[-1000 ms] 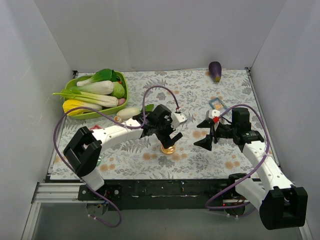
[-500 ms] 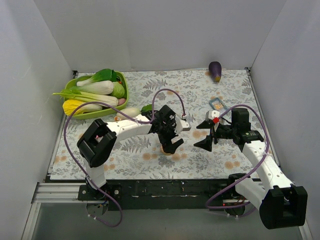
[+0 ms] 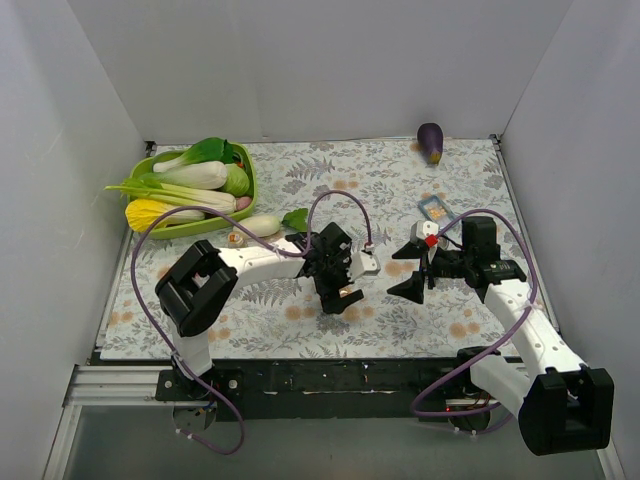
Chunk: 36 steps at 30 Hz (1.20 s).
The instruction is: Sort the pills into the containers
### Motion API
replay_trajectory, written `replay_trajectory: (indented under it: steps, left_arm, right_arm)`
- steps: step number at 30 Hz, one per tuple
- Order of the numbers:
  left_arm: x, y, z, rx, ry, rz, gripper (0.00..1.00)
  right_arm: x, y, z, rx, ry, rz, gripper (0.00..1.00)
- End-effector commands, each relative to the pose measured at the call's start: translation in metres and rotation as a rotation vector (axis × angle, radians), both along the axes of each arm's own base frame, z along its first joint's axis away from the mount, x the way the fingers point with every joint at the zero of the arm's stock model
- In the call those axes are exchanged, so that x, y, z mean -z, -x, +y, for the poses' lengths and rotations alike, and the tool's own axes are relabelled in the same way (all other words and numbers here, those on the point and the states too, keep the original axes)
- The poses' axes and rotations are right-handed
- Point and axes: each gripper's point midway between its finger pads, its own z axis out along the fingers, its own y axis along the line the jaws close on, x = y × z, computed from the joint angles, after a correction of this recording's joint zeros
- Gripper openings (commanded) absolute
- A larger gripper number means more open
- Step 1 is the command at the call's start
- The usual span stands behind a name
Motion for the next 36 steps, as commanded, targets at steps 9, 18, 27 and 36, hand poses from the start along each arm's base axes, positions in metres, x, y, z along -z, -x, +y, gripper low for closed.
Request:
replay_trajectory:
  steps: [9, 18, 27, 36]
  left_arm:
    - [-0.010, -0.018, -0.010, -0.050, 0.047, -0.123, 0.84]
    - [-0.013, -0.009, -0.005, -0.271, 0.049, -0.011, 0.52]
    - [-0.061, 0.006, -0.033, -0.603, 0.246, 0.282, 0.46]
    - [-0.105, 0.004, -0.038, -0.799, 0.431, 0.604, 0.43]
  right_arm:
    - [-0.008, 0.001, 0.002, -0.030, -0.019, -0.009, 0.98]
    - [-0.009, 0.004, 0.003, -0.039, -0.025, -0.013, 0.98]
    - [-0.003, 0.006, 0.002, -0.056, -0.020, -0.027, 0.98]
    - [-0.005, 0.014, 0.005, -0.154, -0.010, -0.056, 0.98]
